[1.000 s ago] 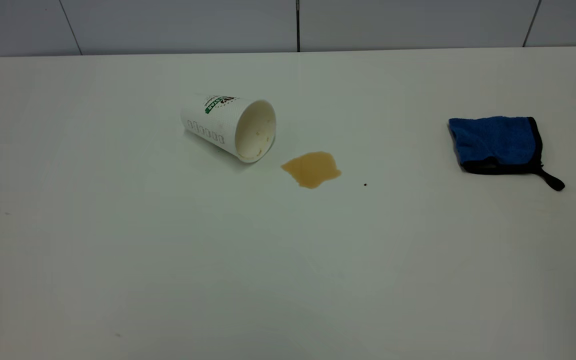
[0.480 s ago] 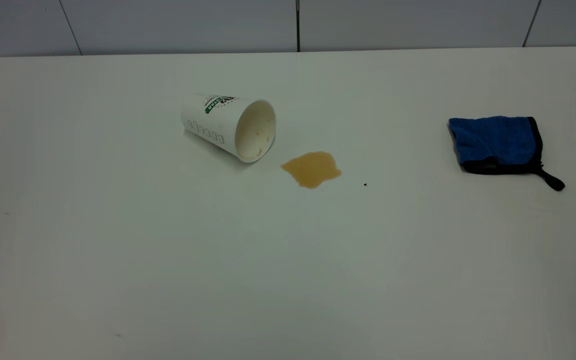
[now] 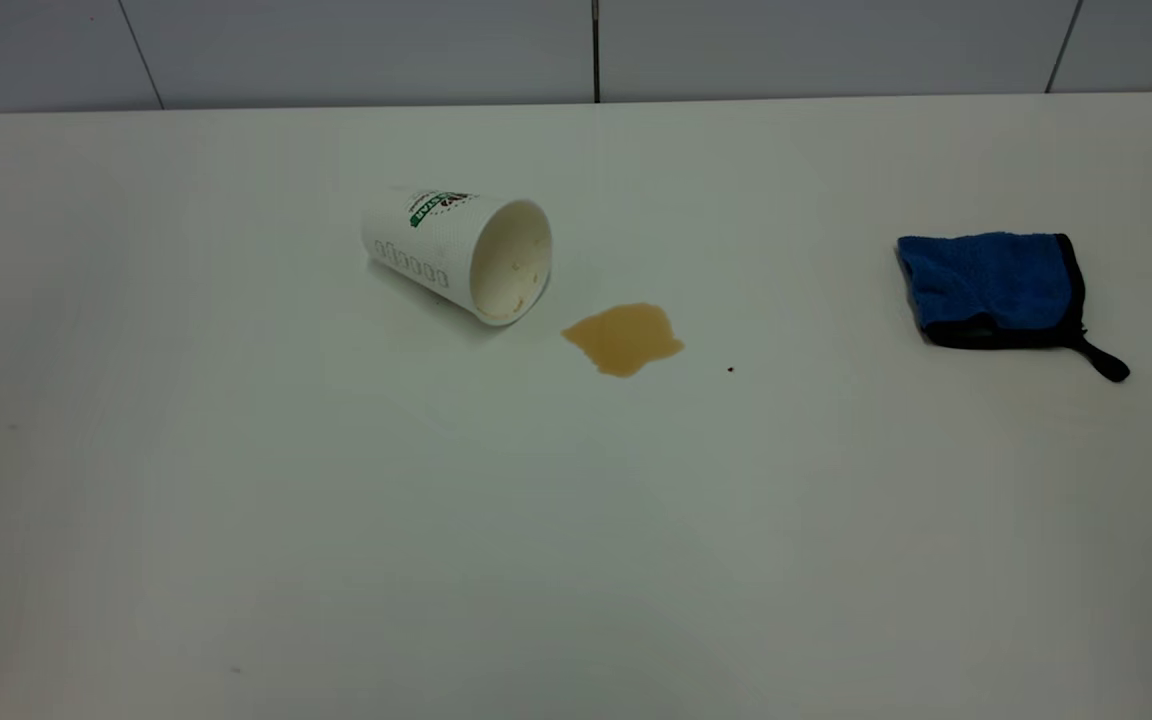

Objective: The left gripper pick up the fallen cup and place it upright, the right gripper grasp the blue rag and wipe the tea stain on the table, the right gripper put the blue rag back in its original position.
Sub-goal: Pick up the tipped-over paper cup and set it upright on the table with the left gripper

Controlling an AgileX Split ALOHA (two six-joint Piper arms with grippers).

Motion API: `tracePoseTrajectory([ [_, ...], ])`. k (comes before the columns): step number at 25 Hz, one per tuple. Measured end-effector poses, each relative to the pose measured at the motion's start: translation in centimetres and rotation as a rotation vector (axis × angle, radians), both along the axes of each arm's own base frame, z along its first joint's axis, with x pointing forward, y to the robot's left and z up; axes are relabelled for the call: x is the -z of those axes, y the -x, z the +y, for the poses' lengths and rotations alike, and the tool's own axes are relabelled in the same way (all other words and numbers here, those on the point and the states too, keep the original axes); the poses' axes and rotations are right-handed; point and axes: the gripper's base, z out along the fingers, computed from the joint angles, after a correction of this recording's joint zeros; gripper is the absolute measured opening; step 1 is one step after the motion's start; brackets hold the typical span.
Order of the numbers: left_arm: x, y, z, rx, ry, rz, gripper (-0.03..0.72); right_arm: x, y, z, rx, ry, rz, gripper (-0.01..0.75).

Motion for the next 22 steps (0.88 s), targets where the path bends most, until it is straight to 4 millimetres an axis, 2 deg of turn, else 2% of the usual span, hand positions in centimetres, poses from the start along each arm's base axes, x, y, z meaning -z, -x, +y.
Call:
tracePoseTrajectory([
  [4,2.9,-2.5,-2.3,0.069,-0.079,0.056,0.471,0.0,0.0,0.0,0.000,0.000,0.000,0.580],
  [10,7.8,-6.9,-7.1,0.176,-0.250,0.120,0.471,0.0,0.0,0.0,0.000,0.000,0.000,0.580],
  [17,11.8,-12.2,-13.3,0.231,-0.421,0.050,0.471,0.0,0.0,0.0,0.000,0.000,0.000,0.580],
  [22,14.1,-14.4,-17.6,0.306,-0.503,0.007,0.471,0.0,0.0,0.0,0.000,0.000,0.000,0.580],
])
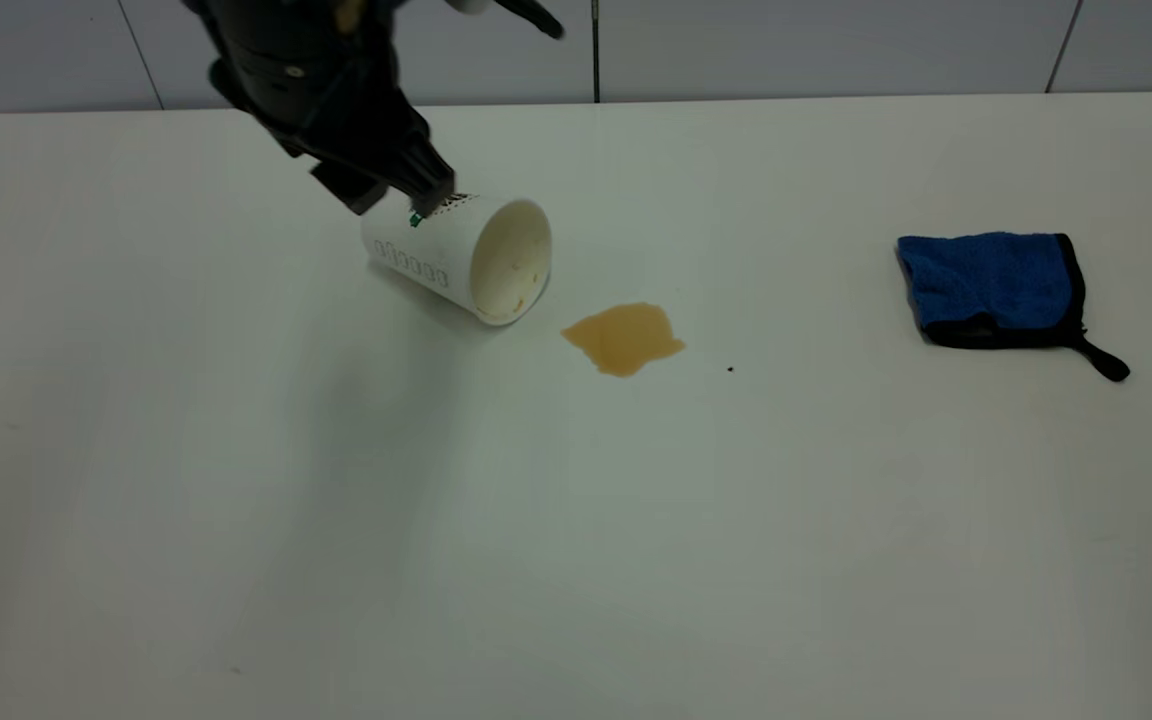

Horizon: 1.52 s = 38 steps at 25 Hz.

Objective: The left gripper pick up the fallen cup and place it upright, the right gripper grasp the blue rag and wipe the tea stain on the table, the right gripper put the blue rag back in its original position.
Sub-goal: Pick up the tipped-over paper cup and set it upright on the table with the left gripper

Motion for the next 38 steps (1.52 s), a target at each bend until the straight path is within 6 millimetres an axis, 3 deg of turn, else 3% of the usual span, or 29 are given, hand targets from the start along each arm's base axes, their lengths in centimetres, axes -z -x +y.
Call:
tracePoseTrajectory([
  [5,2.6,-1.8,-3.0,0.057,-0.030,-0.010,0.471,0.0,0.0,0.0,0.000,0.000,0.000,0.580],
  [13,7.0,-4.5,-4.8,0.153,-0.111,-0.042,0.471,0.0,0.0,0.0,0.000,0.000,0.000,0.580],
  [20,9.1,-5.8,-5.5,0.240,-0.182,-0.092,0.471,0.0,0.0,0.0,0.000,0.000,0.000,0.580],
  [27,9.7,-7.0,-5.3,0.255,-0.281,-0.221,0.454,0.0,0.0,0.0,0.000,0.000,0.000,0.580],
  [30,9.6,-7.1,-5.2,0.247,-0.300,-0.242,0.372,0.0,0.0,0.0,0.000,0.000,0.000,0.580],
  [35,9.4,-7.4,-4.8,0.221,-0.319,-0.253,0.073,0.0,0.0,0.0,0.000,0.000,0.000,0.580],
  [38,9.1,-7.7,-4.3,0.192,-0.321,-0.253,0.011,0.0,0.0,0.0,0.000,0.000,0.000,0.580],
])
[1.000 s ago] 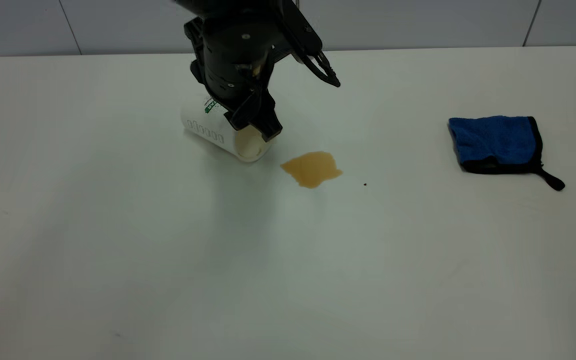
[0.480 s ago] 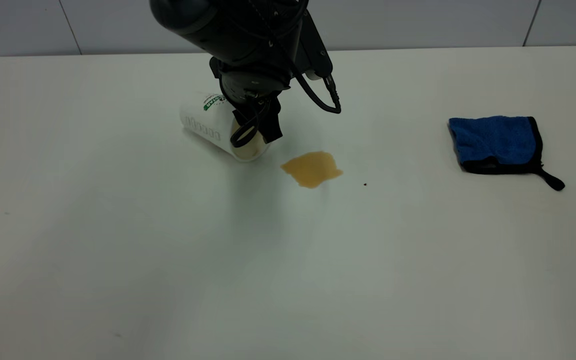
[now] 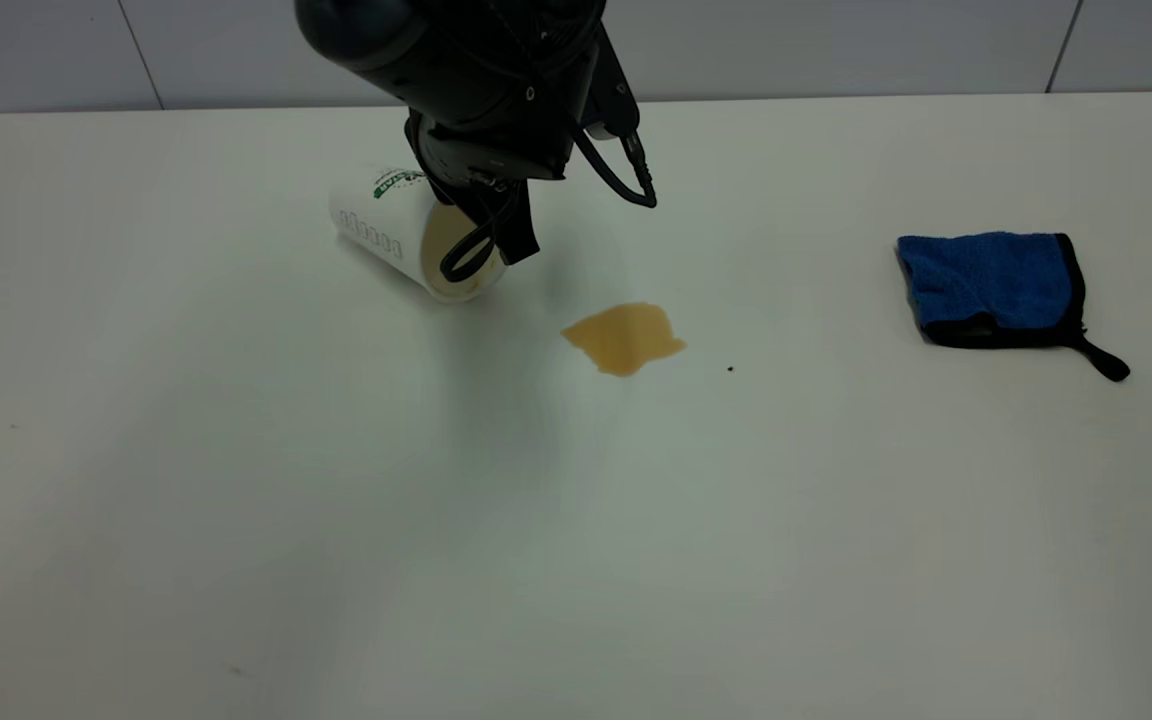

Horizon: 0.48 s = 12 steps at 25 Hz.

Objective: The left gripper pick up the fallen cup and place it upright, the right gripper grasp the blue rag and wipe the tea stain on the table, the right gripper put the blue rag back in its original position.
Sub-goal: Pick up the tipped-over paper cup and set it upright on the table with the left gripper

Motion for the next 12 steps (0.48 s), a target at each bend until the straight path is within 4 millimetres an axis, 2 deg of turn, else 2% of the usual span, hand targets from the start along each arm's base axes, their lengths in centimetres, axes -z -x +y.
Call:
tracePoseTrajectory([
  [8,-1.0,0.1,0.1,-0.049,0.040,0.002,0.008,0.0,0.0,0.0,0.000,0.000,0.000,0.580],
  [12,-0.8,0.9,-0.8,-0.040,0.049,0.038,0.072,0.0,0.0,0.0,0.000,0.000,0.000,0.580],
])
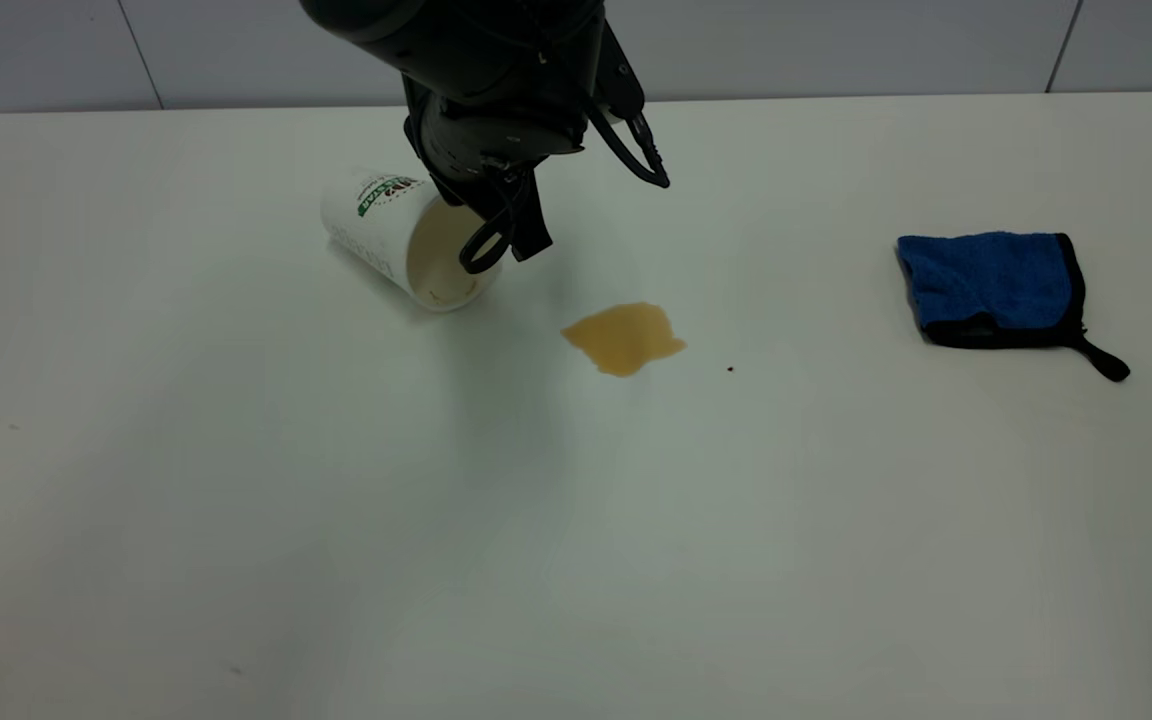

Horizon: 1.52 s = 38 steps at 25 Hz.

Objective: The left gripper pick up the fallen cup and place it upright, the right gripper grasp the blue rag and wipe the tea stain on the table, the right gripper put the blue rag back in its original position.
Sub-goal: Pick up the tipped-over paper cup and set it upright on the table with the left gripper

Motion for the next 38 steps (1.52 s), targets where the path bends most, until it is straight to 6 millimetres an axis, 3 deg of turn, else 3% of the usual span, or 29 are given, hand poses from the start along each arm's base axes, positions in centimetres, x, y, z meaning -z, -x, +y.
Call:
tracePoseTrajectory([
  [6,0.0,0.4,-0.6,0.024,-0.010,0.009,0.343,0.0,0.0,0.0,0.000,0.000,0.000,0.580],
  [10,1.0,0.6,-0.1,-0.006,-0.055,0.020,0.482,0.0,0.0,0.0,0.000,0.000,0.000,0.580],
  [16,1.9,0.3,0.4,0.000,-0.080,0.024,0.520,0.0,0.0,0.0,0.000,0.000,0.000,0.580],
  [25,3.3,-1.9,4.1,-0.040,-0.094,0.035,0.520,0.0,0.0,0.0,0.000,0.000,0.000,0.580],
  [29,3.6,-2.4,4.5,-0.038,-0.051,0.029,0.454,0.0,0.0,0.0,0.000,0.000,0.000,0.580],
  [32,3.6,-2.6,4.7,-0.031,-0.044,0.025,0.309,0.0,0.0,0.0,0.000,0.000,0.000,0.580],
  [35,3.3,-2.8,4.9,-0.027,-0.072,0.005,0.118,0.0,0.0,0.0,0.000,0.000,0.000,0.580],
  [38,2.2,-3.0,4.9,-0.037,-0.070,-0.019,0.033,0.0,0.0,0.0,0.000,0.000,0.000,0.580],
])
